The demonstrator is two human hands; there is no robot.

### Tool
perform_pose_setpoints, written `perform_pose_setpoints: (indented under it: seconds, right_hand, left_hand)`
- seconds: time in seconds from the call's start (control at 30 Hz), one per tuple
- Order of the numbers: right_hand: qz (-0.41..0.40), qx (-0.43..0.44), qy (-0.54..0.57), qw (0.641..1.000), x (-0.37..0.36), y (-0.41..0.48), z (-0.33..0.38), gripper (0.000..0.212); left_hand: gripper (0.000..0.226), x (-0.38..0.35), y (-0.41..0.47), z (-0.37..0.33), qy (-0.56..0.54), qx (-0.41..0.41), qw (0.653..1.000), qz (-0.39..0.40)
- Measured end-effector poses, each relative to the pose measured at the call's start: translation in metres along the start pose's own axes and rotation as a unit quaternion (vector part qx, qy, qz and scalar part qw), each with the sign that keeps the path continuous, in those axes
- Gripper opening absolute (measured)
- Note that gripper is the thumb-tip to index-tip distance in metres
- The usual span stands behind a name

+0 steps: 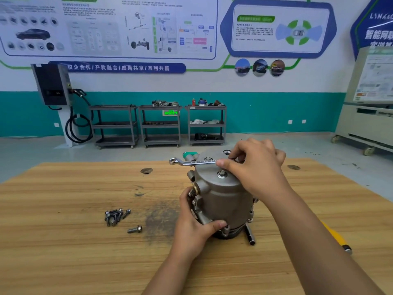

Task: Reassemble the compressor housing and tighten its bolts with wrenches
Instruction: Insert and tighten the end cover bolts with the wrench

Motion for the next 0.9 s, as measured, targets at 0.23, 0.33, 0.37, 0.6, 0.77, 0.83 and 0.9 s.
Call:
perform_pose_setpoints:
  seconds: [0.23, 0.33, 0.37, 0.6, 0.77, 0.83, 0.9]
  right_hand:
    - [0.013, 0.062, 0.038, 0.997, -0.011, 0.001, 0.009, 0.016]
    - [-0.013, 0.047, 0.072, 0.996, -0.01, 0.001, 0.006, 0.016]
    - [-0.02, 0.04, 0.081, 0.996, -0.009, 0.001, 0.004, 0.018]
    - [-0.052, 0.008, 0.102, 0.993, -0.01, 0.002, 0.003, 0.022]
    - [-0.043, 0.007, 0.122, 0.992, -0.01, 0.002, 0.003, 0.021]
    - [-0.006, 0.027, 0.126, 0.992, -0.006, 0.004, 0.003, 0.018]
    - [0.04, 0.069, 0.098, 0.992, -0.003, 0.006, 0.006, 0.014]
  left_hand:
    - [0.088, 0.001, -0.001, 0.0, 0.009, 0.002, 1.0, -0.018]
    - [0.09, 0.0, -0.002, 0.0, 0.012, 0.001, 1.0, -0.015]
    - [0.091, -0.001, -0.002, 0.0, 0.015, -0.001, 1.0, -0.014]
    - [0.09, 0.0, -0.001, -0.001, 0.015, 0.0, 1.0, -0.011]
    - [0.089, -0.002, -0.004, -0.003, 0.011, -0.011, 1.0, -0.02]
    - [0.091, -0.004, -0.006, -0.004, 0.011, -0.015, 0.999, -0.027]
    - [0.093, -0.005, -0.005, -0.003, 0.007, -0.016, 1.0, -0.022]
Point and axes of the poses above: each hand's wrist, its own y-axis towards the middle knuckle, its own x-axis out of the back of the hand, z = x × y, the point moved 4 cm from there along y, towards the middle knuckle, and after that the axes turned 6 degrees about x, right-handed, at the moved point
